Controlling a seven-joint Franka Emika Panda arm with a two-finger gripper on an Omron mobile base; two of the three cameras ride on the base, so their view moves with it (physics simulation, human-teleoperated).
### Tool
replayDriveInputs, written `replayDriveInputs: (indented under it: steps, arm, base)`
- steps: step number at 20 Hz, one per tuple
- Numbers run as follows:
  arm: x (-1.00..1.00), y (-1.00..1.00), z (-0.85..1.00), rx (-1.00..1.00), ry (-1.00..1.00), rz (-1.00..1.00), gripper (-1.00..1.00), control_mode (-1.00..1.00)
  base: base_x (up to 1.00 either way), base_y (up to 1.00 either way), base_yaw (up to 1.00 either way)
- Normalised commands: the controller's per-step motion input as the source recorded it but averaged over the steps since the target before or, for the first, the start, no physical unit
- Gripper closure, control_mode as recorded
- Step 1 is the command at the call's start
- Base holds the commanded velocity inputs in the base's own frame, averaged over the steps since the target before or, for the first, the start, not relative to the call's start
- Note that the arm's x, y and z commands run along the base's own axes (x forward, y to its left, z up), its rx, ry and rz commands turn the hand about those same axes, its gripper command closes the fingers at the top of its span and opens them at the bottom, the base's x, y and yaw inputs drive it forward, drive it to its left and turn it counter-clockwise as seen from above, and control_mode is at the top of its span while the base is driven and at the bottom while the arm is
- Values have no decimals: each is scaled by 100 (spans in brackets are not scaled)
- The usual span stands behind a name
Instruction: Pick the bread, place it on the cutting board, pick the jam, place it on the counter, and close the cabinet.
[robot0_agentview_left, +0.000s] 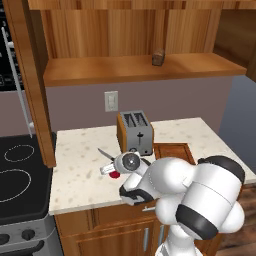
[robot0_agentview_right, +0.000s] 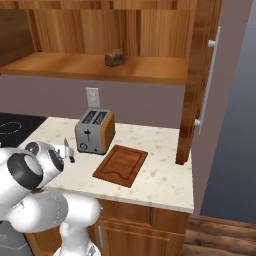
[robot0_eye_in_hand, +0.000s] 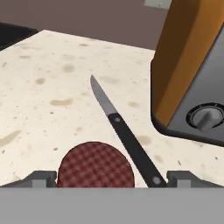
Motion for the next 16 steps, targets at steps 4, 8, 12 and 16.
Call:
replayDriveInputs:
  steps: [4,8,12,16]
  arm:
    - [0,0,26,0,-8,0,-100,-100]
    - [0,0,32,0,-5,0,-100,-100]
    - [0,0,30,0,-4,0,-100,-100]
    - [0,0,35,0,-1,0,-100,-100]
  base:
    - [0,0,0]
    - [0,0,0]
    - [0,0,0]
    - [0,0,0]
